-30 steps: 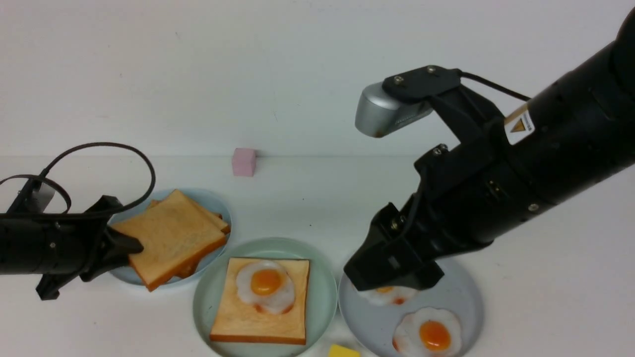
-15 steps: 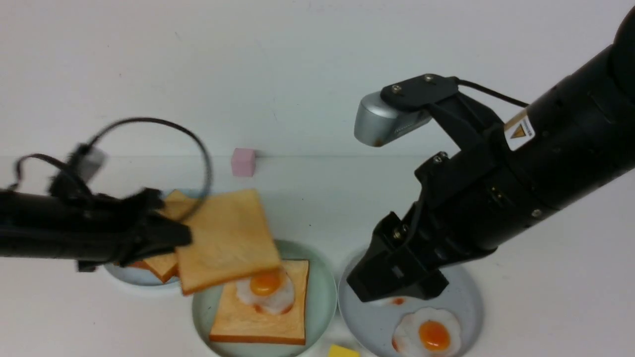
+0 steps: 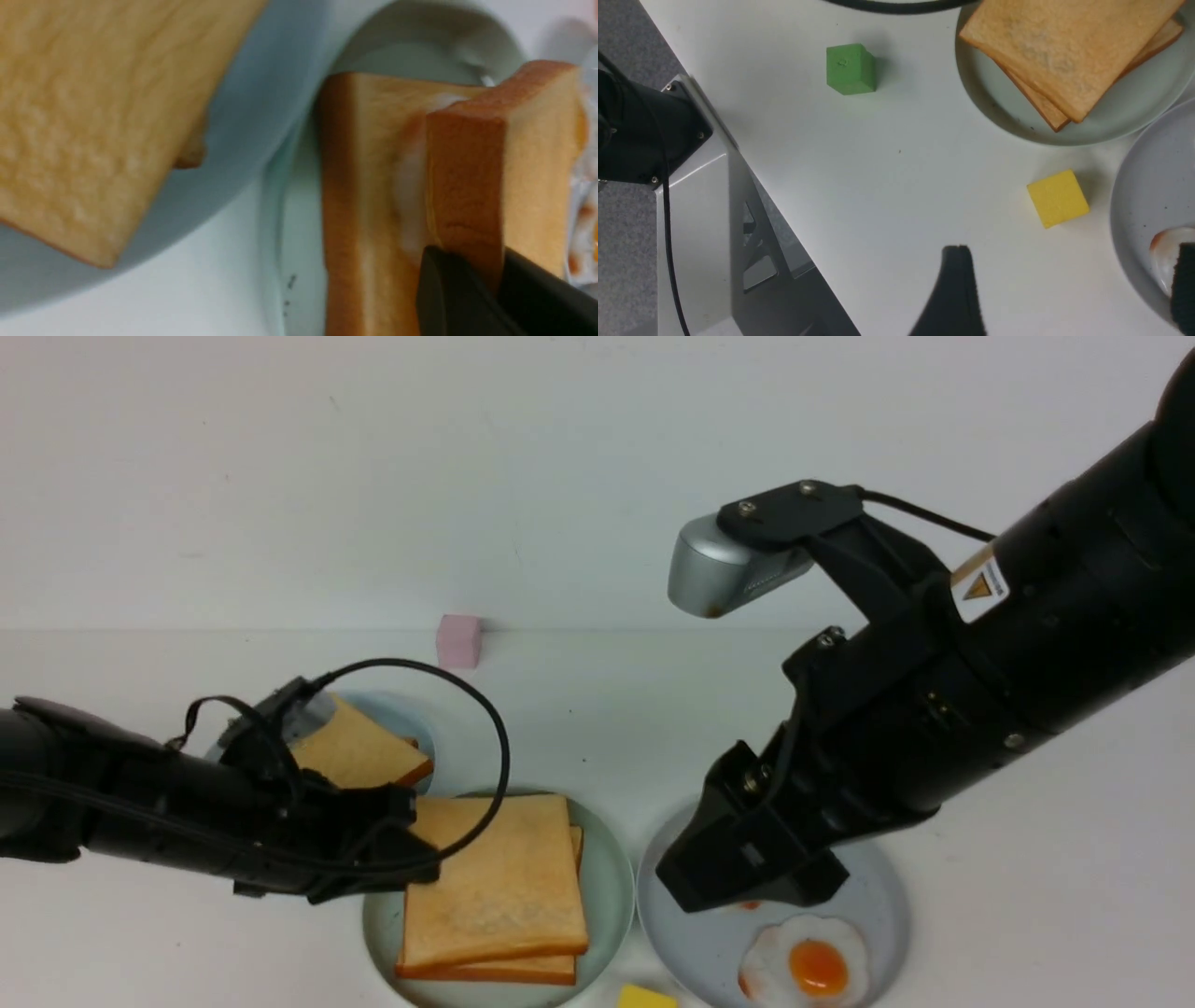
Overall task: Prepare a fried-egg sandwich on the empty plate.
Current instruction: Use the left arm to place a slice of bread on the fried egg in the middle
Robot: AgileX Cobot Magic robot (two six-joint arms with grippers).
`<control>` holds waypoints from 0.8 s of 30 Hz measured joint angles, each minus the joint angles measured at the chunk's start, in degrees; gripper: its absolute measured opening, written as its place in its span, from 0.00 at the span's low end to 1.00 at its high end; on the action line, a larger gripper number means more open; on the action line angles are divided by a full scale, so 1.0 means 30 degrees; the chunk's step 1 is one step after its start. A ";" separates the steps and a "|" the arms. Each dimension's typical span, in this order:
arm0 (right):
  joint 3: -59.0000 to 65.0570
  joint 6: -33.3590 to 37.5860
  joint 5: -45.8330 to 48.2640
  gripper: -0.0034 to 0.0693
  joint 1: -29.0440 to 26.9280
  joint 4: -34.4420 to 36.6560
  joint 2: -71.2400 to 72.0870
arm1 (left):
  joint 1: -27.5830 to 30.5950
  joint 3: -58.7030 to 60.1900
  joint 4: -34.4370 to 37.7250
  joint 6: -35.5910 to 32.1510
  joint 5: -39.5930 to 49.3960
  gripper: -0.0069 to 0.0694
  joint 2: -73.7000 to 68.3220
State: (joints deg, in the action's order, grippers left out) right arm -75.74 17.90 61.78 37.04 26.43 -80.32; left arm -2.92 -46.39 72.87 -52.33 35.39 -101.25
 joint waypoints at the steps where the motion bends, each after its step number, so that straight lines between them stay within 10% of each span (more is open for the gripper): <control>1: 0.0000 0.0000 0.0000 0.85 0.0000 0.0000 0.0000 | 0.0000 -0.0021 0.0107 0.0000 0.0000 0.20 -0.0081; 14: 0.0000 0.0000 -0.0001 0.82 0.0000 0.0081 0.0000 | 0.0000 -0.0187 -0.0537 0.1020 0.0000 0.67 -0.0389; 24: 0.1447 -0.2811 -0.1548 0.07 0.0000 -0.3400 0.1254 | 0.0000 -0.0336 -0.7621 0.8274 -0.0148 0.84 0.4320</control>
State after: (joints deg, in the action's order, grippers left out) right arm -71.40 9.47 57.14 37.04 16.23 -76.56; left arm -2.92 -47.40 50.01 -27.51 34.95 -88.29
